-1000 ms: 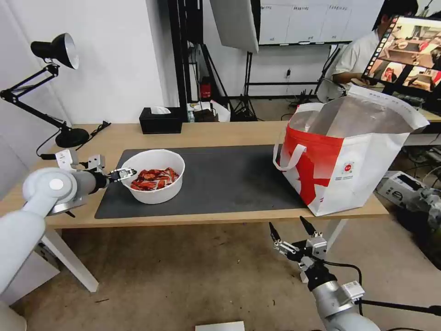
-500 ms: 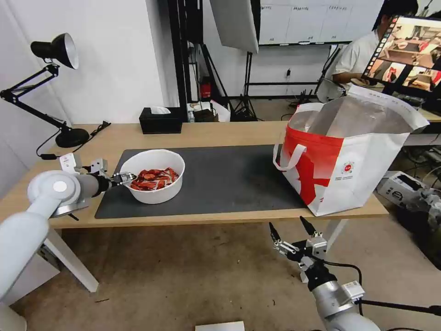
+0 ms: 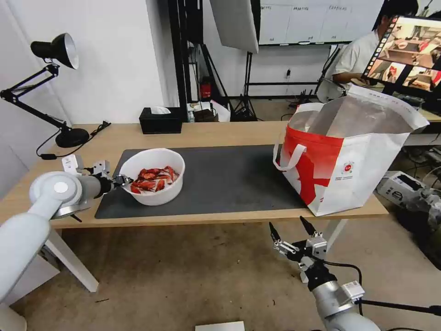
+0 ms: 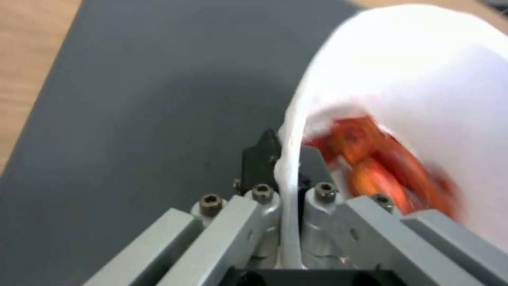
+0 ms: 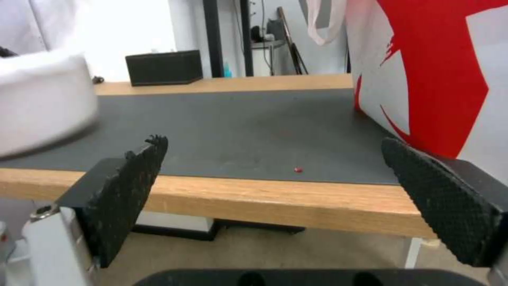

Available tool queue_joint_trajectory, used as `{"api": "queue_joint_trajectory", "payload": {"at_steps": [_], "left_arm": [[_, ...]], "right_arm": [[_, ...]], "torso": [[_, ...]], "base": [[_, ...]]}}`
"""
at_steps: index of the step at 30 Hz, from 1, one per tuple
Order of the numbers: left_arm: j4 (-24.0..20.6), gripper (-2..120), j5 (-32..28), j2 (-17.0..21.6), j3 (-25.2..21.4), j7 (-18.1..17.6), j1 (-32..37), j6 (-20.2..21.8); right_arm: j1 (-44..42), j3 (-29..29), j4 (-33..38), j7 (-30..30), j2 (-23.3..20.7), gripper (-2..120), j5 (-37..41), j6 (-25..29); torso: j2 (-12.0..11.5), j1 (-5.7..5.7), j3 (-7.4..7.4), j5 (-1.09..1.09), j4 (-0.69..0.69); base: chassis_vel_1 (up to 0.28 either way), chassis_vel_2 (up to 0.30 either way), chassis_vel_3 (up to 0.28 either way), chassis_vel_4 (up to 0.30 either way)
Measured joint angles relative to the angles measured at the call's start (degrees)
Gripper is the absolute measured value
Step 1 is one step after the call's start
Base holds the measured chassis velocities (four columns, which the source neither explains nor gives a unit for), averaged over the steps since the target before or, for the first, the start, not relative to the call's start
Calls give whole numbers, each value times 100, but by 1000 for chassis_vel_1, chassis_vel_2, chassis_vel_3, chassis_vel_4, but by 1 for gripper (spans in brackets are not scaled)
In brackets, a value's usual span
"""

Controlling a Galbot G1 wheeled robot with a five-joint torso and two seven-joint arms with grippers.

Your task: Pick up the trash from the table and place it into the takeout bag.

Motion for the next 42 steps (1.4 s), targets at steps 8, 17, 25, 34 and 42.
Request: {"api": "queue_joint_trajectory", "payload": {"at_steps": [8, 17, 25, 34, 42], "left_arm": [[-264, 0, 176, 29, -21, 174, -138, -529], [-472, 0, 1878, 114, 110, 893, -211, -1962], [-621, 0, 2668, 84, 65, 912, 32, -2711], [-740, 0, 2671, 35, 131, 885, 54, -2694], [-620, 0, 2628, -276, 957, 898, -681, -2605]], "right_arm": [[0, 0, 0, 0, 0, 100, 0, 0], [0, 1, 0, 0, 0, 100, 0, 0], [0, 0, 0, 0, 0, 100, 0, 0], [0, 0, 0, 0, 0, 100, 0, 0], [0, 1, 0, 0, 0, 100, 0, 0]], "torso": [[0, 0, 0, 0, 0], [0, 0, 0, 0, 0], [0, 0, 0, 0, 0], [0, 0, 0, -1, 1], [0, 0, 0, 0, 0]], "base": [[0, 0, 0, 0], [0, 0, 0, 0], [0, 0, 0, 0], [0, 0, 0, 0], [0, 0, 0, 0]]}}
